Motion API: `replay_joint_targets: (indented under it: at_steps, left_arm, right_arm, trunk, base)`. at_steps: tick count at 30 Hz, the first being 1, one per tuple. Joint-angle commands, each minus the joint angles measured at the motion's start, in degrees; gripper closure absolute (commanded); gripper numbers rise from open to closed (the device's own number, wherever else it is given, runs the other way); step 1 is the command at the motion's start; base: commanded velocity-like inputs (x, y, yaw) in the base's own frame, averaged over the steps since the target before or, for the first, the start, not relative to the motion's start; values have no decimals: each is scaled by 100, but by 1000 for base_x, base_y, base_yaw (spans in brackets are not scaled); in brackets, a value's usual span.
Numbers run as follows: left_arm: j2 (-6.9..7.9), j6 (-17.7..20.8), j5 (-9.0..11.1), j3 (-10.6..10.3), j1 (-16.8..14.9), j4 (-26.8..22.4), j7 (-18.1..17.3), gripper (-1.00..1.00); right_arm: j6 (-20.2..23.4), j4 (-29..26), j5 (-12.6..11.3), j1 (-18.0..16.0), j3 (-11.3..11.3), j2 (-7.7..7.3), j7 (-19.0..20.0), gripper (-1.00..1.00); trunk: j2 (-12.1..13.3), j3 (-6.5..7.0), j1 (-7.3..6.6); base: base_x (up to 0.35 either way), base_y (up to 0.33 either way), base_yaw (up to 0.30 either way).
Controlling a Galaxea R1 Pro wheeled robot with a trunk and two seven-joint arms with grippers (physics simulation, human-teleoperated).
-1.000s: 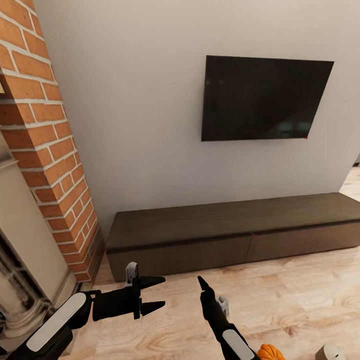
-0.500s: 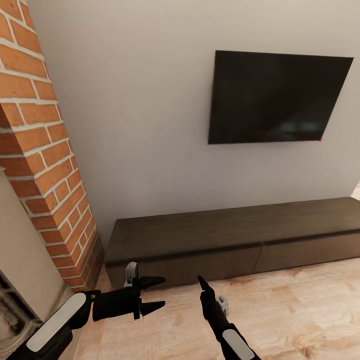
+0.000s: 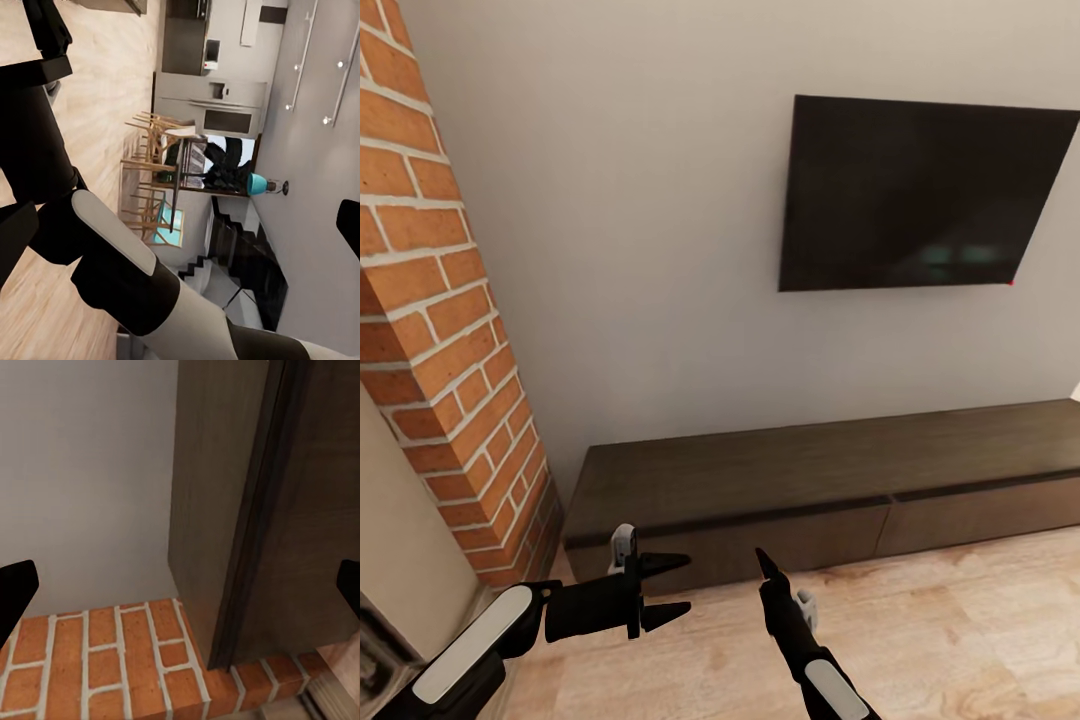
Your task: Place each of the two pumpkins and all three candles from the living room inside a cabinet in the living room (use any cabinet), then make sure every cabinet is closed, and position the cauldron so it is next to a table in the living room.
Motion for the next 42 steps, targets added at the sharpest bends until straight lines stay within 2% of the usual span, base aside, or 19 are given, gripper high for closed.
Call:
replay_joint_targets:
  at_steps: [1,21,33,42]
  left_arm:
    - [5,-1,-42,-11,-5,3,-59,-100]
    - [5,-1,-42,-11,-3,3,-59,-100]
    - [5,-1,-42,-11,0,12,-59,-100]
    - [5,-1,-42,-11,0,-1,-59,-100]
  right_arm:
    - [9,3,-60,-4,22,-3,20,-100]
    - [3,10,-59,-4,22,-3,48,-100]
    - [-3,11,-60,-4,16,-3,56,-100]
    - [-34,11,-60,-4,13,-3,112,-100]
  trunk:
    - [-2,-5,0]
    - [-2,-5,0]
    - [-2,-5,0]
    - [-363,-167,198]
  base:
    - [38,0,0]
    - [172,7,0]
    - [16,0,0]
    - [0,0,0]
